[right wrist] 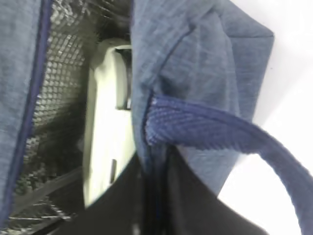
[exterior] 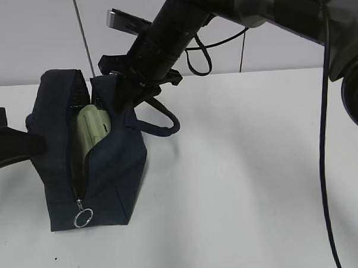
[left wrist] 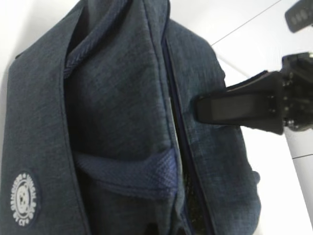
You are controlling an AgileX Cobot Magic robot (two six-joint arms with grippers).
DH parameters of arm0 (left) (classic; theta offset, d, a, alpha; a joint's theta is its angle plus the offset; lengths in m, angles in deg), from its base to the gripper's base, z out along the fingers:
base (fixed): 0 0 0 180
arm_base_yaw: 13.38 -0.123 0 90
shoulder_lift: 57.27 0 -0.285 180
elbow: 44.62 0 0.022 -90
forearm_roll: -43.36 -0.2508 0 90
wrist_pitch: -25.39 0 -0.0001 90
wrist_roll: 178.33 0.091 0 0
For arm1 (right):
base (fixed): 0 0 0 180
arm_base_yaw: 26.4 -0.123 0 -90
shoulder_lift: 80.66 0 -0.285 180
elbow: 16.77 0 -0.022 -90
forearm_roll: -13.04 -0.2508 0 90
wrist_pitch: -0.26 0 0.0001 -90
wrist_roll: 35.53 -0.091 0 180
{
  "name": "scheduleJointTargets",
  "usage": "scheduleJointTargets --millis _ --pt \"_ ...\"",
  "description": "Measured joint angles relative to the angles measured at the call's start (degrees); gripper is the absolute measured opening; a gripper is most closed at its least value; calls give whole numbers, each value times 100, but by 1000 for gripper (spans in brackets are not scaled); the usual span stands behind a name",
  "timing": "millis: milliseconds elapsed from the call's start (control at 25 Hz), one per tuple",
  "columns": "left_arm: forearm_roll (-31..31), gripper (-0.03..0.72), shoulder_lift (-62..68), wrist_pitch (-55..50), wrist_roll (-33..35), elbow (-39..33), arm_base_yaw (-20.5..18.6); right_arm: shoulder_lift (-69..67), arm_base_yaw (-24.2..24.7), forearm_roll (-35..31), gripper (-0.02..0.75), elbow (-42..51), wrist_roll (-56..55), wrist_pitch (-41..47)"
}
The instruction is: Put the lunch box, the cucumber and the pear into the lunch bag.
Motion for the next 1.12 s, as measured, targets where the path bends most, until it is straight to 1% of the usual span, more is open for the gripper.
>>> scheduleJointTargets --millis 40,80,120,240,360,480,600,720,800,880,960,1120 --pt "71 -15 0 0 46 0 0 0 0 66 62 0 16 0" --pt "182 -15 0 0 131 0 0 0 0 153 28 0 23 0" --pt "293 -15 0 0 240 0 0 0 0 288 15 0 30 0" --pt "731 -15 12 -63 557 0 0 69 0 939 7 0 -58 0" --pt "1046 -15 31 -124 675 0 59 281 10 1547 6 13 -130 23" --pt "1217 -15 162 -100 780 30 396 558 21 1877 6 53 -163 61" --pt "1322 -15 424 84 811 261 983 878 42 2245 6 288 -177 98" --pt "1470 -15 760 252 818 593 1461 1176 42 2776 6 750 -226 110" --pt "1526 -15 1017 298 823 830 1690 1292 60 3175 6 1108 -290 110" --pt "1555 -15 1295 298 840 1084 1899 1363 115 3362 6 1395 -333 99" --pt "1600 -15 1605 251 854 1263 2041 1385 175 3387 6 1583 -356 63" --pt "1793 -15 2090 -9 871 1376 2177 1385 221 3376 6 1696 -359 24"
